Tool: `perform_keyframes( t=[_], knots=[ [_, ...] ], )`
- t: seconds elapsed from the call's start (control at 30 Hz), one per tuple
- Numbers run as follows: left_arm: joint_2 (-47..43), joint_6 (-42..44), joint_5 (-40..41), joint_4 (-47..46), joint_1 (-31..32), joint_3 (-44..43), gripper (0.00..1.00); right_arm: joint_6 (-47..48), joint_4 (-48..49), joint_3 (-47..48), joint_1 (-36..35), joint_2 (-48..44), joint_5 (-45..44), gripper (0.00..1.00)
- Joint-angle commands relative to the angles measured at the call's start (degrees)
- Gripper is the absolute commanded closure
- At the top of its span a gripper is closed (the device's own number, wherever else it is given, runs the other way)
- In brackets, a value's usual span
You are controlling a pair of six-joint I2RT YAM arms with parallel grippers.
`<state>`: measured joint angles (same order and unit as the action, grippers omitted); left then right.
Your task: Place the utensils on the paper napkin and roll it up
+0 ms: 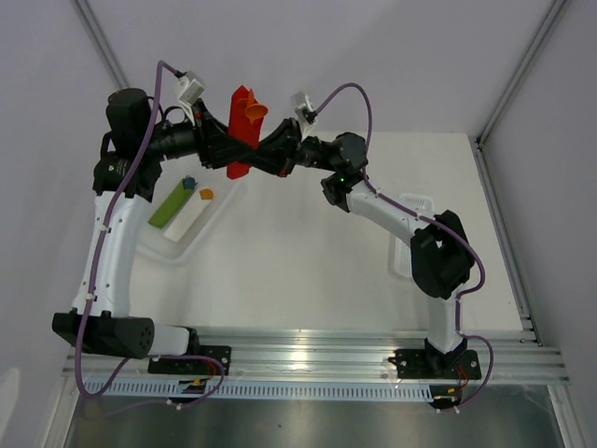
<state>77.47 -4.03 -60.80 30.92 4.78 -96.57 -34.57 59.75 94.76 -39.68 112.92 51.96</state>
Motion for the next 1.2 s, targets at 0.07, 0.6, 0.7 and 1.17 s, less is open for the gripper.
perform_keyframes(
  t=[0.07,0.6,0.7,1.17],
  knots=[
    [0.4,-3.4,-2.5,-3.7,0.5,-1.9,0.56,-0.6,3.5,2.4,-0.4,0.1,0.6,1.0],
    [0.7,-4.4,-2.0,-4.7,1.3,-1.8,0.66,-1.2,1.9,3.2,-0.8,0.5,1.0,1.0],
    [0.6,-4.5,-2.3,-4.8,1.3,-2.1,0.78,-1.4,1.7,3.0,-0.7,0.5,1.0,1.0],
    [0.2,3.7,0.9,4.3,0.4,-2.1,0.99,-4.6,-1.0,2.7,0.3,2.0,2.1,0.63]
  ],
)
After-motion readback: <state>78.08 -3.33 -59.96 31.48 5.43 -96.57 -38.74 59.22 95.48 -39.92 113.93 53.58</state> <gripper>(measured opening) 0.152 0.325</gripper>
